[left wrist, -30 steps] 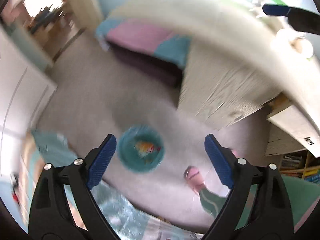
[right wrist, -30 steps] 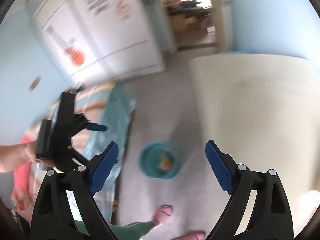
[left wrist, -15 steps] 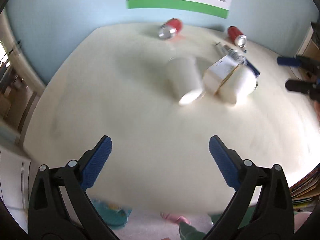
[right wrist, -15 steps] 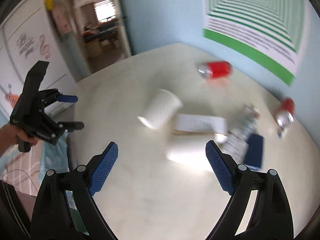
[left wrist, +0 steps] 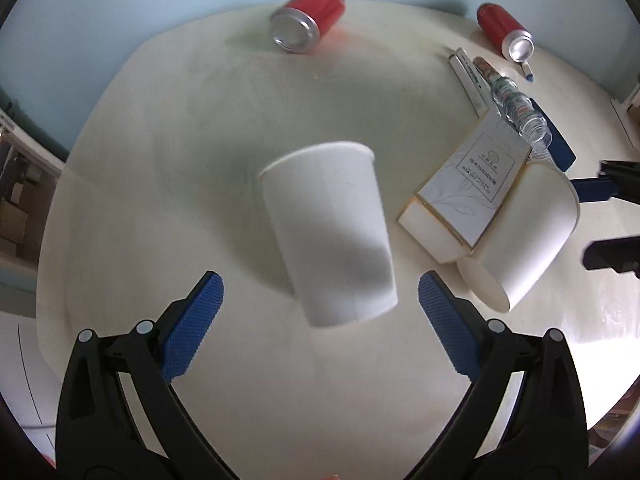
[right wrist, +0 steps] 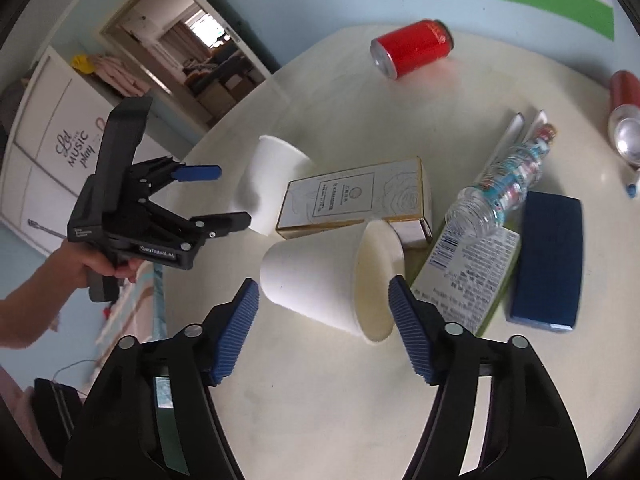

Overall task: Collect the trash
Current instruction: 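Grasp a white paper cup with the left gripper while the right grasps the other cup's rim, then carry both paper cups to the teal bin and release them inside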

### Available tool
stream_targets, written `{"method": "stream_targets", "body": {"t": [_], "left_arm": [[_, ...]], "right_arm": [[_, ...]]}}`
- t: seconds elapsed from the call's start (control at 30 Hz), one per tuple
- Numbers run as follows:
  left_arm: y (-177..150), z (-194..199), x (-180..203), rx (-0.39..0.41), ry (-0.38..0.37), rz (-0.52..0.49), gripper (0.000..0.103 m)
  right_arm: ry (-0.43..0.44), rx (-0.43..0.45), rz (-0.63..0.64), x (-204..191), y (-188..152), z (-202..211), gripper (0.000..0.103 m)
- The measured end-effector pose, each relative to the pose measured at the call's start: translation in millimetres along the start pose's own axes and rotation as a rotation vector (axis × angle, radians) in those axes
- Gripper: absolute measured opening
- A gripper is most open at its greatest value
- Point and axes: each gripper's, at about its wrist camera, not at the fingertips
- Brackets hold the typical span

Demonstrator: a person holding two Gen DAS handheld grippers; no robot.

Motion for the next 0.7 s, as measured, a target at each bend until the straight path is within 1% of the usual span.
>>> {"method": "stream_targets", "body": {"t": [0.03, 0.07, 0.1, 0.13, 0.17, 0.2, 0.23, 0.27, 0.3, 0.33, 0.37, 0.4, 0.53, 0.6, 0.7], "left_arm": [[1.9, -4.8, 2.4, -0.006, 0.017, -0.009, 0.096], [3.6, -7.9, 2.5, -0.009, 0.02, -0.011, 0.095], [5.1, -10.9, 3.2, -0.01, 0.02, -0.009, 0.094], [6.5, -13.8, 3.3, -0.006, 0.024, -0.003, 0.091], [6.8, -13.9, 1.9, -0.003, 0.029, -0.002, 0.089], [7.4, -15.7, 1.7, 0.003, 0.036, -0.003, 0.086], [7.3, -18.8, 0.5, -0.005, 0.027, -0.003, 0.07], [9.2, -22.5, -0.6, -0.024, 0.021, 0.001, 0.059], [9.9, -22.7, -3.6, -0.029, 0.02, 0.006, 0.058], [10.2, -22.5, -4.9, -0.024, 0.003, 0.01, 0.057], [11.2, -22.5, -5.4, -0.029, -0.019, 0.015, 0.057], [11.5, -22.6, -5.8, -0.034, -0.035, 0.019, 0.056], [7.1, -9.4, -12.4, -0.004, -0.031, 0.039, 0.056], [2.8, 5.7, -20.0, 0.019, -0.039, 0.061, 0.056], [-10.7, 33.5, -36.5, 0.057, -0.022, 0.088, 0.056]], "right_arm": [[0.024, -0.009, -0.009, 3.4, 1.5, -2.6, 0.057], [0.051, -0.019, -0.016, 5.4, 1.9, -4.8, 0.048], [0.078, -0.032, -0.017, 6.1, 2.2, -7.3, 0.045], [0.106, -0.05, -0.001, 4.2, 3.2, -9.8, 0.045], [0.132, -0.056, 0.032, -0.2, 5.0, -10.8, 0.042], [0.146, -0.056, 0.068, -5.7, 5.6, -10.2, 0.035], [0.16, -0.059, 0.1, -11.0, 6.1, -9.2, 0.031], [0.165, -0.06, 0.111, -13.4, 6.5, -8.6, 0.023], [0.182, -0.052, 0.118, -15.1, 7.3, -6.9, 0.013], [0.189, -0.043, 0.116, -16.4, 8.2, -4.8, 0.012], [0.197, -0.034, 0.116, -18.4, 9.4, -3.3, 0.005], [0.199, -0.027, 0.12, -20.1, 10.1, -1.6, 0.004], [0.2, -0.028, 0.147, -29.9, 11.9, 5.3, 0.004], [0.223, -0.026, 0.17, -38.8, 14.5, 10.6, 0.004], [0.252, -0.026, 0.235, -62.4, 27.2, 14.7, 0.004]]}}
Point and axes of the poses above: each gripper's, at about its wrist camera, not at the fingertips, and z roughly against the way its jaws point, x to its right, y to its top, and after that the axes turned 11 degrees about z, right-handed
